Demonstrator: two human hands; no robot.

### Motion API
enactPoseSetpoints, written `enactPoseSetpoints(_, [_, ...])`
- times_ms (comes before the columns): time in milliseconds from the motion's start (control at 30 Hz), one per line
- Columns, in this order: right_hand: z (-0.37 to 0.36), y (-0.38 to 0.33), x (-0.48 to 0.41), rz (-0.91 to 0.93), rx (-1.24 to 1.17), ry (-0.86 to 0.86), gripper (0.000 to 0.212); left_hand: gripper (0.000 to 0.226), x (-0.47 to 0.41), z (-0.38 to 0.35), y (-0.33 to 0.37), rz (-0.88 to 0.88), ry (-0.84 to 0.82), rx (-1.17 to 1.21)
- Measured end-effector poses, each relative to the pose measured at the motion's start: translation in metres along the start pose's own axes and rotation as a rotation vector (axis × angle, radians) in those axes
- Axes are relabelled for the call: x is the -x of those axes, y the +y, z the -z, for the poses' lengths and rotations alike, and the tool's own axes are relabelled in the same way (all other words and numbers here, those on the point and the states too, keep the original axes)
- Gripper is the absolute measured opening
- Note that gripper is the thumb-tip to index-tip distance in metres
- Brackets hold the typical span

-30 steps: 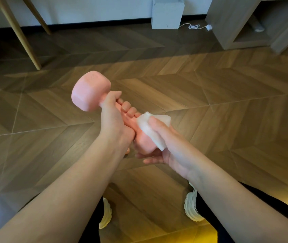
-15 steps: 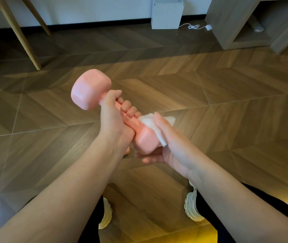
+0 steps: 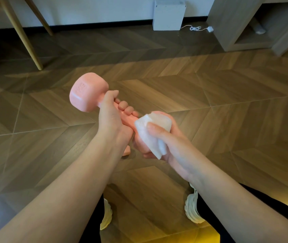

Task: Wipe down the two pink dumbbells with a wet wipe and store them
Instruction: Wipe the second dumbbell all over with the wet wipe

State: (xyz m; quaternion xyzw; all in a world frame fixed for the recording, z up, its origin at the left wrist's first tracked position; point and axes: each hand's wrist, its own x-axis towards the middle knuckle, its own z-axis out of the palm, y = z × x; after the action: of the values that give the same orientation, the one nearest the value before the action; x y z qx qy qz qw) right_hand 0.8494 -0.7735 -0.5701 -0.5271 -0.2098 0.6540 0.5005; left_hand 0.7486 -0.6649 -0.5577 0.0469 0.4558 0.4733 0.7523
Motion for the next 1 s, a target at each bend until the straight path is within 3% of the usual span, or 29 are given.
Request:
enactPoseSetpoints(167, [0.001,-0.007,0.000,-0.150,0.016,-0.141,0.065,0.034,0.001,0.000,0.000,0.003,-0.047,0.024])
enactPoseSetpoints(333, [0.014,-0.015,0.003,-0.190,-0.126,-0.296,0.057,0.034,0.000,0.002,0.002,0.007,-0.051,0.013])
enactPoseSetpoints(567, [0.000,-0.004,0.001,-0.102,0.030,-0.095,0.066,0.034,0.003,0.000,-0.003,0.010,-0.086,-0.003])
enactPoseSetpoints(800, [0.014,-0.013,0.005,-0.120,-0.075,-0.283,0.055,0.034,0.000,0.002,0.002,0.022,-0.075,0.046])
enactPoseSetpoints(1000, [0.000,-0.005,0.002,-0.082,0.061,-0.081,0.056,0.034,0.004,-0.001,-0.004,0.011,-0.090,0.003])
